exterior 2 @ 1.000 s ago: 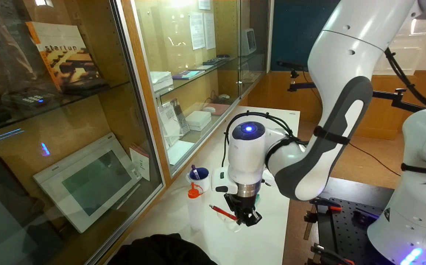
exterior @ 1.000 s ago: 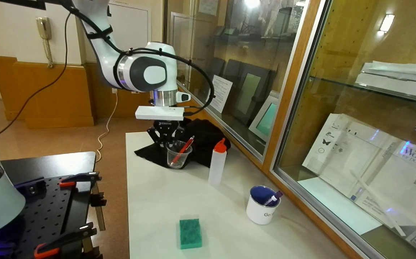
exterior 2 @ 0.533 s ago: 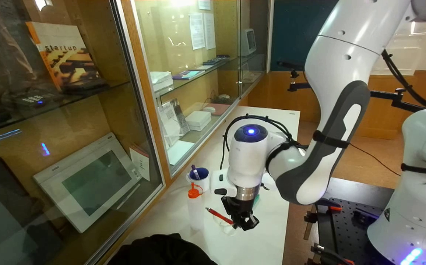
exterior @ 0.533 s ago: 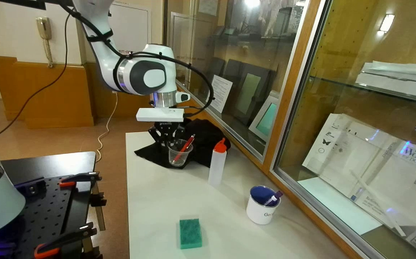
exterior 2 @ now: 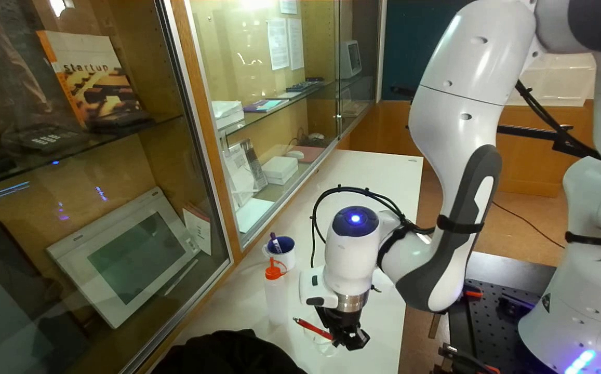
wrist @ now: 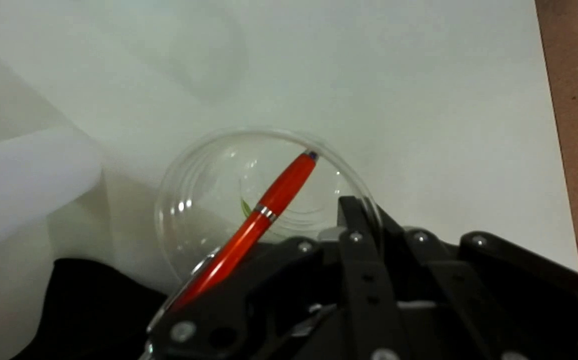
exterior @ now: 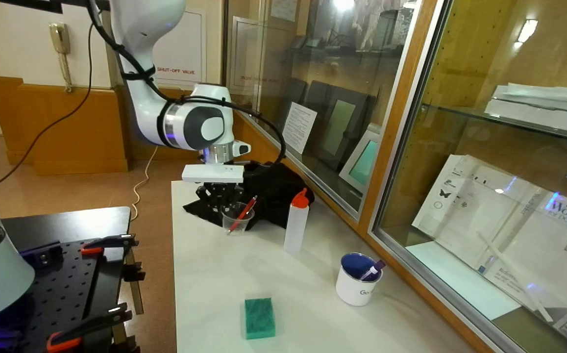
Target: Move the clear cup to the left
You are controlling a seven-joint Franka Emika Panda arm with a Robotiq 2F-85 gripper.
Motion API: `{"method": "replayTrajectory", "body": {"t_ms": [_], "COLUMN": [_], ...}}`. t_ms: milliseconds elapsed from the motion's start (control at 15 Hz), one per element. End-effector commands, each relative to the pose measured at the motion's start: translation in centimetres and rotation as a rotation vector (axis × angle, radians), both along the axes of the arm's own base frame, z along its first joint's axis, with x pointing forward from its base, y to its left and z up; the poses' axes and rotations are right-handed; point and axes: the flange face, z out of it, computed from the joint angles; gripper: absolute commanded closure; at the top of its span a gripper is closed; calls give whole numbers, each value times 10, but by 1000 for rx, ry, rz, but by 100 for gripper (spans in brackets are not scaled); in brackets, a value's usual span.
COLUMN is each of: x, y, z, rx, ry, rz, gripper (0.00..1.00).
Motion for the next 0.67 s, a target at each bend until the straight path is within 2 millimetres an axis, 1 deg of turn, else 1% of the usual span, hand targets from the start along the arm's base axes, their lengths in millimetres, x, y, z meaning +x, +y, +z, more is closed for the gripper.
{"method": "replayTrajectory", "body": {"t_ms": [0,267,333,400,467,600], "x": [10,17,16,17,16,7], "y": [9,20,24,28,32,38], "z": [-31,-57,-60,-57,-55,-41], "rx": [-11,-32,-34,-33,-32,-31], "ry": [11,28,34,29,27,27], "rz": [22,63,71,77,83,90], "gripper": [99,99,70,69,62,49]}}
